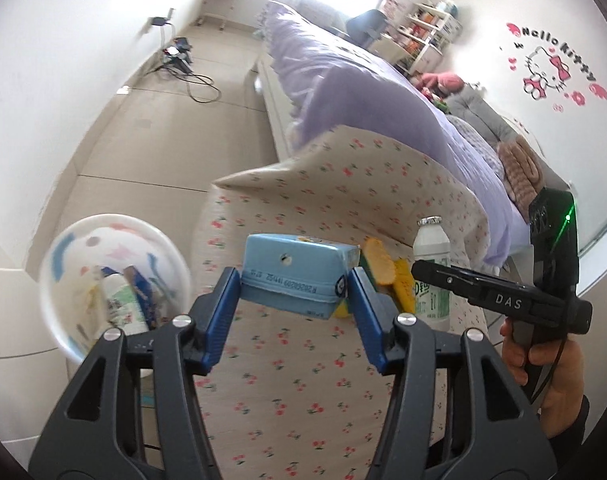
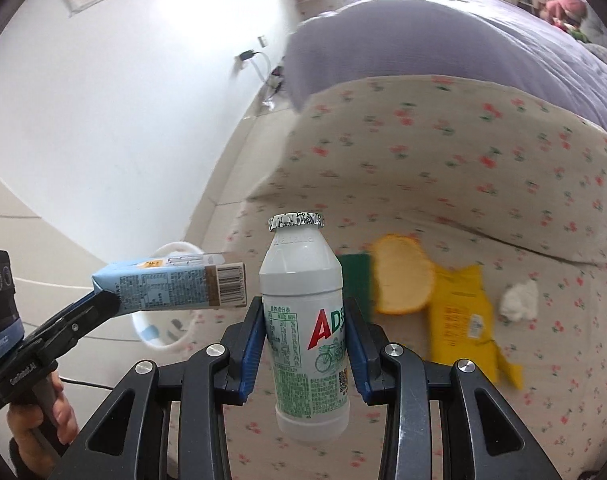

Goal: Collect trash
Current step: 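Carry the milk carton and AD bottle over the wastebasket, then open the left gripper to drop the carton while the right drops the bottle in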

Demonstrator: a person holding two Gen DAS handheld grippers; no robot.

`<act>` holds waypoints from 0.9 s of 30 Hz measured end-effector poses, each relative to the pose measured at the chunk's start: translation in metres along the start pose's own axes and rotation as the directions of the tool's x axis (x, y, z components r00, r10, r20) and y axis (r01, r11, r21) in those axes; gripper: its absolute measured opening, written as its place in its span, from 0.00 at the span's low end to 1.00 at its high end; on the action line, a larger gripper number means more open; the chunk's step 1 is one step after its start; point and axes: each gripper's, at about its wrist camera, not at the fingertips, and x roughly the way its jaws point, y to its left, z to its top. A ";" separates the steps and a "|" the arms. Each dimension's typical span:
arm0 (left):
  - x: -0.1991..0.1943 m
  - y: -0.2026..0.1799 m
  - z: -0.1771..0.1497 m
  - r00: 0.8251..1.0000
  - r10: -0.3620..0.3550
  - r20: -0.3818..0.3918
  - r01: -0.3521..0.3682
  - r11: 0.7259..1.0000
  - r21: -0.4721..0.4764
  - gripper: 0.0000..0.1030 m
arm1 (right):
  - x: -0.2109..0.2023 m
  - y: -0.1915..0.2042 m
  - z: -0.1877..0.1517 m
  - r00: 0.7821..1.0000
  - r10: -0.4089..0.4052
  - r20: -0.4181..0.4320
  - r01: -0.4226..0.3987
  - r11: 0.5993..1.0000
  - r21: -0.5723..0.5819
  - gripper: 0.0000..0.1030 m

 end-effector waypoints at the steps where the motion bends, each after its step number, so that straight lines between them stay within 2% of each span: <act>1: -0.003 0.005 0.000 1.000 0.007 0.004 -0.007 1.000 -0.006 0.56 | 0.003 0.008 0.001 1.000 0.008 -0.004 -0.008 1.000 -0.009 0.37; 10: -0.024 0.051 -0.005 0.993 0.115 0.028 -0.113 0.991 -0.077 0.56 | 0.032 0.058 0.006 0.998 0.047 -0.036 -0.049 0.997 -0.051 0.37; 17: -0.031 0.085 -0.009 0.976 0.216 0.025 -0.212 0.971 -0.115 0.56 | 0.058 0.096 0.004 0.995 0.071 -0.067 -0.076 0.994 -0.078 0.37; 24: -0.023 0.112 -0.014 0.960 0.279 0.013 -0.275 0.952 -0.131 0.56 | 0.084 0.122 -0.001 0.992 0.103 -0.075 -0.110 0.989 -0.098 0.37; 25: -0.022 0.114 -0.014 0.953 0.302 0.013 -0.298 0.945 -0.132 0.57 | 0.090 0.125 -0.001 0.991 0.110 -0.074 -0.117 0.988 -0.100 0.37; 27: -0.021 0.119 -0.014 0.941 0.338 -0.006 -0.335 0.932 -0.140 0.78 | 0.097 0.129 -0.001 0.991 0.116 -0.073 -0.123 0.987 -0.103 0.37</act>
